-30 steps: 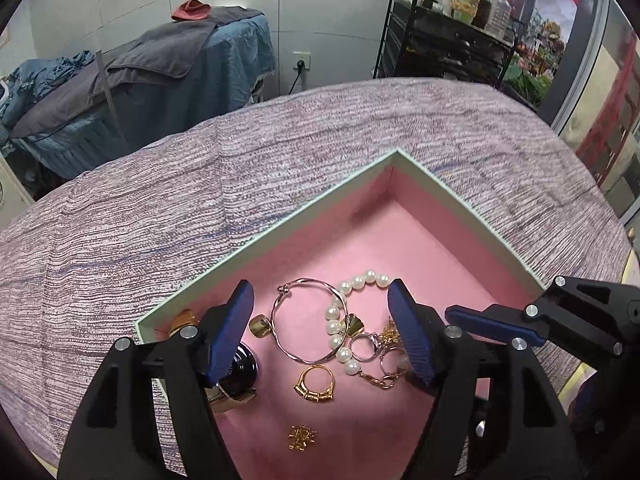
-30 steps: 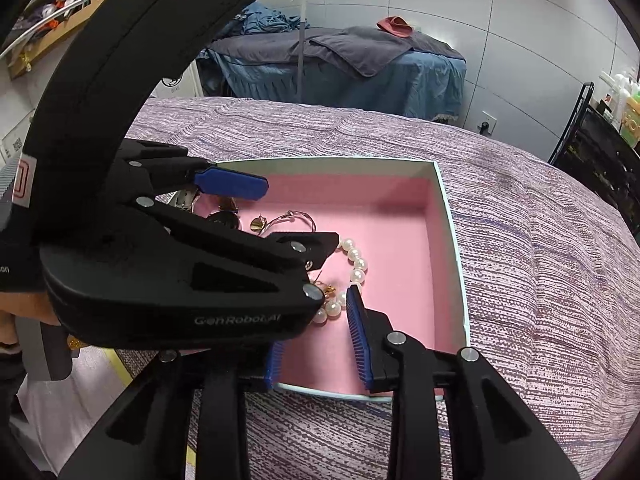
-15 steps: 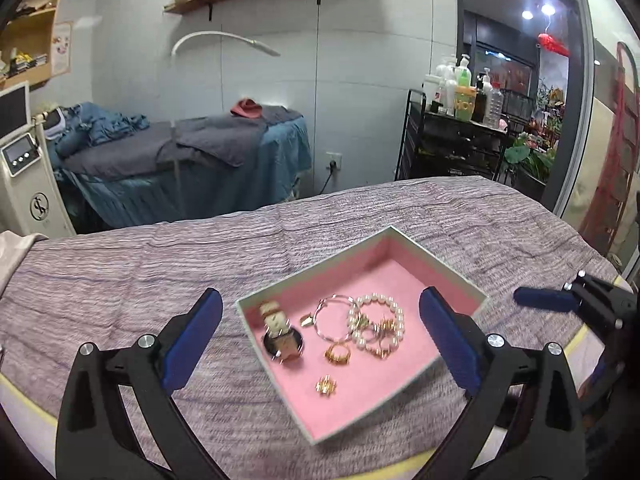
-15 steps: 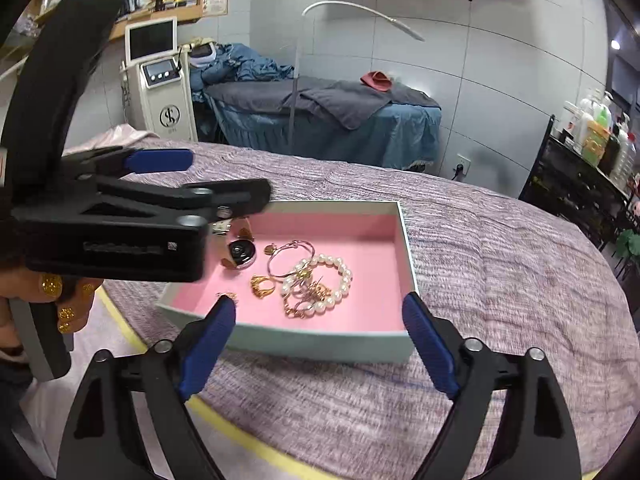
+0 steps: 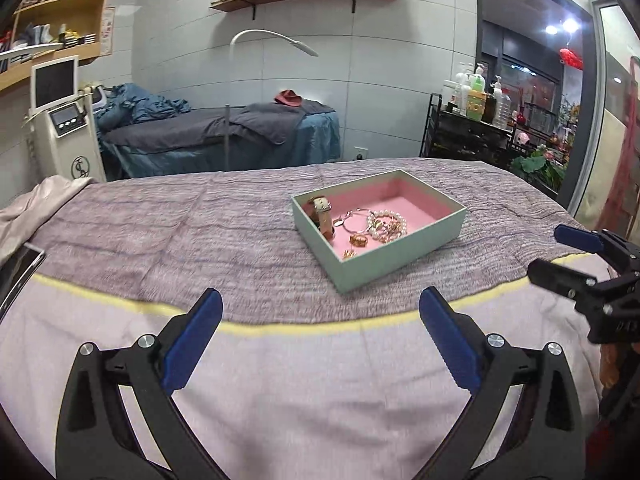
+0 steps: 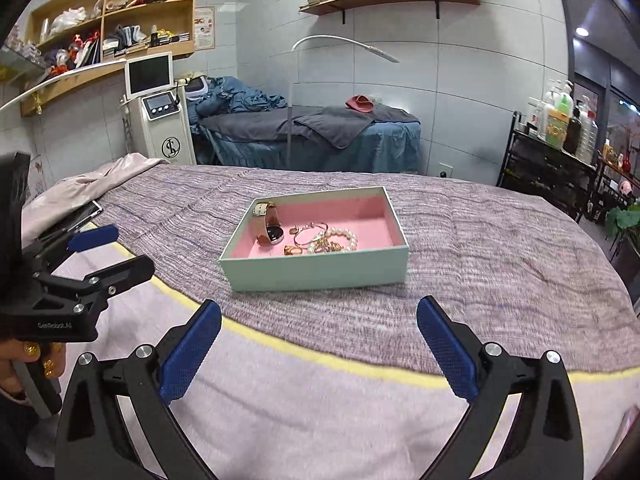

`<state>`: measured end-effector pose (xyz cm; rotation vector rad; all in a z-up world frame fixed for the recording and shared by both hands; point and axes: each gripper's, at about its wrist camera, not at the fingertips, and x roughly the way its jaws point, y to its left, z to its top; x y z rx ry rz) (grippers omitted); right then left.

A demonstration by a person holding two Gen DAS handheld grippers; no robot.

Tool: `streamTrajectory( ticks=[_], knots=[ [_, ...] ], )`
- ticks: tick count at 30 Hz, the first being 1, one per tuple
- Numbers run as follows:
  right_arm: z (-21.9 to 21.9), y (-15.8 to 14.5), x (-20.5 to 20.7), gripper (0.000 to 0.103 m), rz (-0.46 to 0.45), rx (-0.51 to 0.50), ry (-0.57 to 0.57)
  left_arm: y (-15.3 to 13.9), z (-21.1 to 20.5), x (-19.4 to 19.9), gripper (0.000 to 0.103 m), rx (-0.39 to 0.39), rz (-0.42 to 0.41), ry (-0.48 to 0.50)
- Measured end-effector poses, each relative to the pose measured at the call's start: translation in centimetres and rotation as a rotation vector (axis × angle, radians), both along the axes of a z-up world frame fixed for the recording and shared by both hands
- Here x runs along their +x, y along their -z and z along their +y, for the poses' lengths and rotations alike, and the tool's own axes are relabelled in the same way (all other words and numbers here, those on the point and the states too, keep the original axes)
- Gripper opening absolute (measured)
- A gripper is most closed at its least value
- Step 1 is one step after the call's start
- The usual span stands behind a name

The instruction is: Organize jewelry

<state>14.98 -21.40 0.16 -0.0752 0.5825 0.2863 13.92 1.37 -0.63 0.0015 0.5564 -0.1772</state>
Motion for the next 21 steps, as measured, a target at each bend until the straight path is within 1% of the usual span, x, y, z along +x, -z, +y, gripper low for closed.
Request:
streamTrajectory(
  ticks=[3,6,8,9,11,14,17,19,21],
  knots=[
    [-0.5,-0.2,-2.3,0.096,-0.035,0.011,0.041,0.2,0.0,-3.3,0.097,0.000,-0.020,-0.022],
    [-1.1,-0.7,-6.0,0.096,-0.116,0.014,0.087,-0.2,-0.2,-6.7,0.097,0.028,-0.061,-0.066],
    [-1.3,-1.0,-8.6,0.096,-0.187,-0.001,0.115,-0.6,-0.2,-8.6,0.097,0.018,-0.088,-0.089],
    [-1.3,-1.0,-9.6,0.096,-0.206,-0.015,0.125,-0.7,-0.2,-9.4,0.097,0.013,-0.102,-0.097],
    [-1.5,-0.7,-11.6,0.096,-0.204,-0.023,0.134,-1.0,-0.3,-11.2,0.097,0.012,-0.122,-0.118],
    [-1.9,-0.4,-13.9,0.096,-0.197,-0.013,0.150,-1.2,-0.2,-12.9,0.097,0.014,-0.143,-0.161],
    [-2.1,-0.2,-15.2,0.096,-0.205,-0.031,0.179,-1.5,0.1,-14.2,0.097,0.000,-0.178,-0.181],
    [-2.3,-0.4,-15.8,0.096,-0.212,-0.003,0.182,-1.6,0.3,-14.9,0.097,0.013,-0.201,-0.196],
    [-2.4,-0.7,-16.4,0.096,-0.227,0.007,0.177,-1.7,0.4,-15.4,0.097,0.017,-0.203,-0.200]
  ],
)
